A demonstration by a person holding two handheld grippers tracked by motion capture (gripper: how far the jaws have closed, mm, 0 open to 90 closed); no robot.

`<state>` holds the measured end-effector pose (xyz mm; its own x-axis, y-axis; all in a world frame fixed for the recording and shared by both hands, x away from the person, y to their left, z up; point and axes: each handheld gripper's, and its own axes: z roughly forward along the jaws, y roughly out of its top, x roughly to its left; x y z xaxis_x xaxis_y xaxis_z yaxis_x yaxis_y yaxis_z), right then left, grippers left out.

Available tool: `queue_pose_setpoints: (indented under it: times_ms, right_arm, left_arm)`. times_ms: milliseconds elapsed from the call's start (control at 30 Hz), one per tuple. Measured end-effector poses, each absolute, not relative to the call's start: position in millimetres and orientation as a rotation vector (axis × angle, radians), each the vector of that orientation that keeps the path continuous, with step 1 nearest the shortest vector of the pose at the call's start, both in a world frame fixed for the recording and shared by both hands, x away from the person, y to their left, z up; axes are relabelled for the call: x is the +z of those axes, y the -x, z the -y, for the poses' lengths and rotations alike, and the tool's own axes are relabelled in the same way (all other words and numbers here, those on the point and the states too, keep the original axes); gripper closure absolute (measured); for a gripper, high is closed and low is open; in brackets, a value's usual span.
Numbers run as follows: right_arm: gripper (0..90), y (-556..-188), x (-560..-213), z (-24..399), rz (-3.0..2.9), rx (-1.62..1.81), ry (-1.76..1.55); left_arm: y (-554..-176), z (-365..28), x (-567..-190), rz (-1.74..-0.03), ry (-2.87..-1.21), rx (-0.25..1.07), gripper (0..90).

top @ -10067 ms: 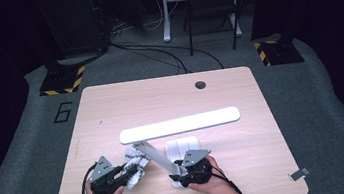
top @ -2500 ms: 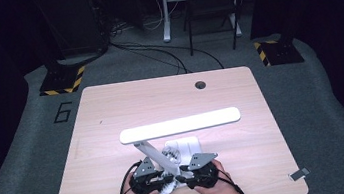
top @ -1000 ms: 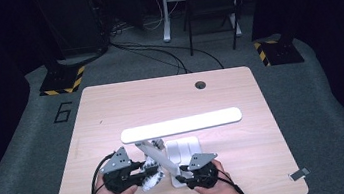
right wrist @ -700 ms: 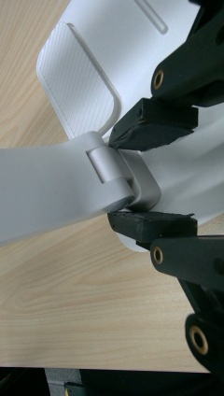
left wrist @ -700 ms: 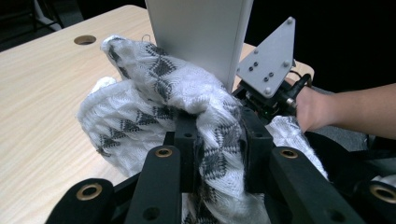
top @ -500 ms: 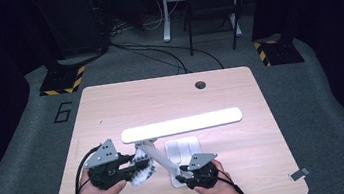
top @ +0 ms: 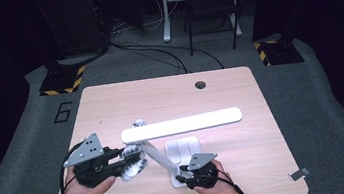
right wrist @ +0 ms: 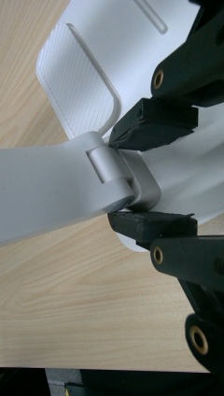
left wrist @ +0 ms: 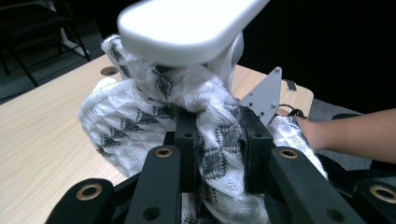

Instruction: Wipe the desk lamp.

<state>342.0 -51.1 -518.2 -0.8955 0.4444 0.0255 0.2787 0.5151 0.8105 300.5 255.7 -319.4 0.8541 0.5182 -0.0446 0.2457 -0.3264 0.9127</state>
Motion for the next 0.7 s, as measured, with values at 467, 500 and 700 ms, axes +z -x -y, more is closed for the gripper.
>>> queue_pose_setpoints:
  times_ms: [467,500,700]
  right_arm:
    - [58.2,-342,-519,50,-2.560,1.328,-0.620]
    - [58.2,-342,-519,50,-2.560,1.328,-0.621]
    - [58.2,-341,-519,50,-2.562,1.331,-0.626]
  left_arm:
    - [-295,-267,-312,-0.579,-1.855,0.339,73.4]
    - [-294,-267,-313,-0.578,-1.852,0.339,73.3]
    - [-294,-268,-315,-0.578,-1.841,0.341,73.4]
